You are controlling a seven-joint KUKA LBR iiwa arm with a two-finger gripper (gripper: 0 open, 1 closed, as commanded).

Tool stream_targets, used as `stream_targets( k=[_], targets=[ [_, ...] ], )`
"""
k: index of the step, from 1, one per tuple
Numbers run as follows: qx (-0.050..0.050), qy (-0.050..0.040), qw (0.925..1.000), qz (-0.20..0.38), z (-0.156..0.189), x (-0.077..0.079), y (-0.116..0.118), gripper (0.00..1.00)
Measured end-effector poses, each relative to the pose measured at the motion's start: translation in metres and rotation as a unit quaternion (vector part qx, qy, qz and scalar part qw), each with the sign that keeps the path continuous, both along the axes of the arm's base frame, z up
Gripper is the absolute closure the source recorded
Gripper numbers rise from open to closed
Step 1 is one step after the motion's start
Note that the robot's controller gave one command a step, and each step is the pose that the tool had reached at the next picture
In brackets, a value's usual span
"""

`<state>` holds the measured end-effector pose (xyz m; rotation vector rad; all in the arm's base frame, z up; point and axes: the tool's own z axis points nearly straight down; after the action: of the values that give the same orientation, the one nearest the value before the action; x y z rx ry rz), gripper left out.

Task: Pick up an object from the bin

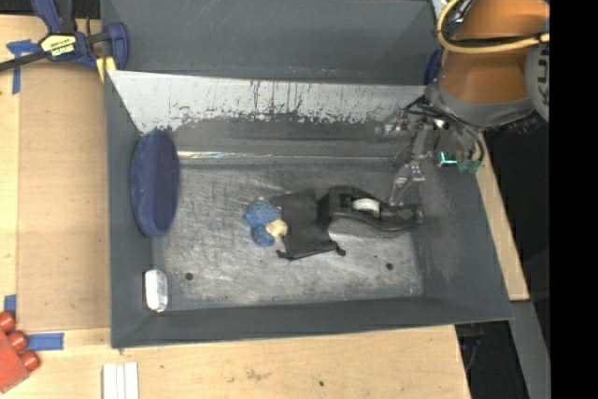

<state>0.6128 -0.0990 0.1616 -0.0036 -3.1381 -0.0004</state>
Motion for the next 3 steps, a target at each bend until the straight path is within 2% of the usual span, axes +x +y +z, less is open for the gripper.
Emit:
stream_targets(
  k=[1,2,3],
  targets=[
    [-0.001,-0.0111,0.9999,-0.01,-0.057,-0.016,-0.015,0.0],
    [0.0,-0.0095,0.9993,-0.037,-0.057,-0.028,-0.016,0.0],
    [-0.003,-0.006,0.9994,-0.034,-0.057,-0.036,-0.004,0.0]
  ],
)
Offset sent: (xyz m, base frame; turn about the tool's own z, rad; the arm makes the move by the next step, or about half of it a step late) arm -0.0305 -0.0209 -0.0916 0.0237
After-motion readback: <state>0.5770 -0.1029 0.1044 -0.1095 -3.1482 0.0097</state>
